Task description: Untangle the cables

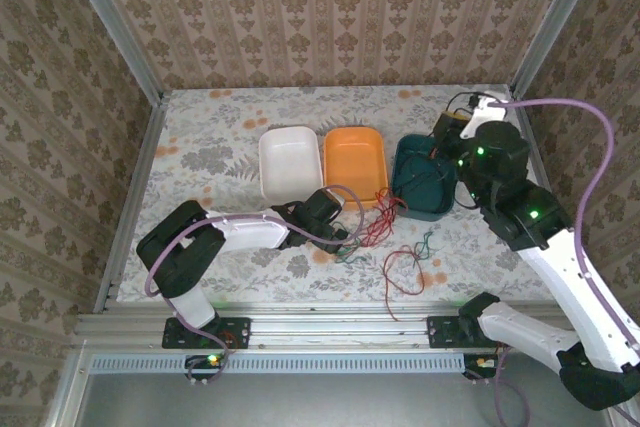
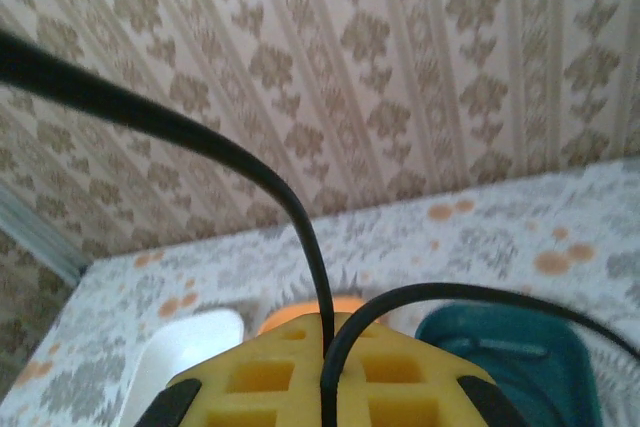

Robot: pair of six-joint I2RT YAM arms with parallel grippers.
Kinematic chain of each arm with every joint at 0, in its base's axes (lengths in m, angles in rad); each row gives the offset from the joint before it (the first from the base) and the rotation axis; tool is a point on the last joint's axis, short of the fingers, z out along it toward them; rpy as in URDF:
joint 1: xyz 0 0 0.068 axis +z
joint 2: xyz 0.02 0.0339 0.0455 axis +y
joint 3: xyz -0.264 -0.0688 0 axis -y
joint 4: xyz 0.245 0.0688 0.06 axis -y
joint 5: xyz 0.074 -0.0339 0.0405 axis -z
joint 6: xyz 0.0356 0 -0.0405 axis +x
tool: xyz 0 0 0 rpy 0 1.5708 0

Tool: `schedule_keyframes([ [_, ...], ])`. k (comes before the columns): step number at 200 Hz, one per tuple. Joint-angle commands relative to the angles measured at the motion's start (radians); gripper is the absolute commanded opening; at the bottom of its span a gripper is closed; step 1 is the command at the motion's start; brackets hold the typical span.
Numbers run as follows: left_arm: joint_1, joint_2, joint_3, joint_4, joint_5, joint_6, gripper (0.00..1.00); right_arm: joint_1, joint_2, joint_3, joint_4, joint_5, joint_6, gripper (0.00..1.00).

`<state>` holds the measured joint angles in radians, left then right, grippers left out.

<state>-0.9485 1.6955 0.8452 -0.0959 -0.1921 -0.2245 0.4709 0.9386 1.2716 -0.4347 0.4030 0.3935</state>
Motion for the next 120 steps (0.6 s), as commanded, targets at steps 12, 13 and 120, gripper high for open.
schedule_keyframes([
  [12,0.001,0.057,-0.026,-0.033,-0.047,0.031,0.86,-0.014,-0.011,0.11,0.025,0.031,-0.116,0.0],
  [13,0.001,0.058,-0.027,-0.033,-0.046,0.031,0.86,-0.014,-0.01,0.112,0.024,0.029,-0.117,0.0],
  [120,-0.021,-0.26,-0.157,0.092,0.022,0.188,0.97,0.006,0.01,-0.023,-0.008,-0.291,0.05,0.0],
])
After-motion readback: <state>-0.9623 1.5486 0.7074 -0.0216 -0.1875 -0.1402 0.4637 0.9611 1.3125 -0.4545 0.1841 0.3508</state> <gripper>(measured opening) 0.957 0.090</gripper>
